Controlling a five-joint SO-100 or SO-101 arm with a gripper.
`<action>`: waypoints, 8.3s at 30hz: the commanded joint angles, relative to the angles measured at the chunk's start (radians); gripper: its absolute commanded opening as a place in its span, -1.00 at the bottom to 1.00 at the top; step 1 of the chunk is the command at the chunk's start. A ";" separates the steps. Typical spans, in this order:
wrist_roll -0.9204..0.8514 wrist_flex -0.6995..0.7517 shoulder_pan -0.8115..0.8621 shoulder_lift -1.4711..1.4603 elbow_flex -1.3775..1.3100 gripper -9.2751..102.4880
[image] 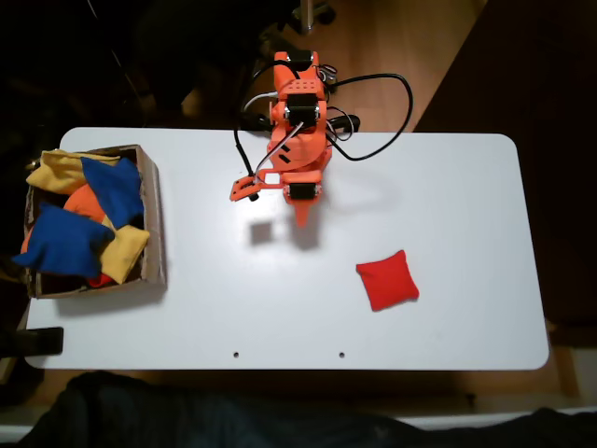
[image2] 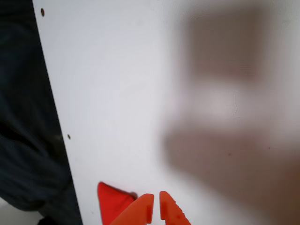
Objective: Grasp a bag and put it in the box.
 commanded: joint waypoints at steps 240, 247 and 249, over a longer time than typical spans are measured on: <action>-0.095 0.072 -0.571 -2.140 -1.560 0.34; -0.084 0.040 -0.584 -2.191 -1.560 0.34; -0.080 0.034 -0.589 -2.191 -1.560 0.31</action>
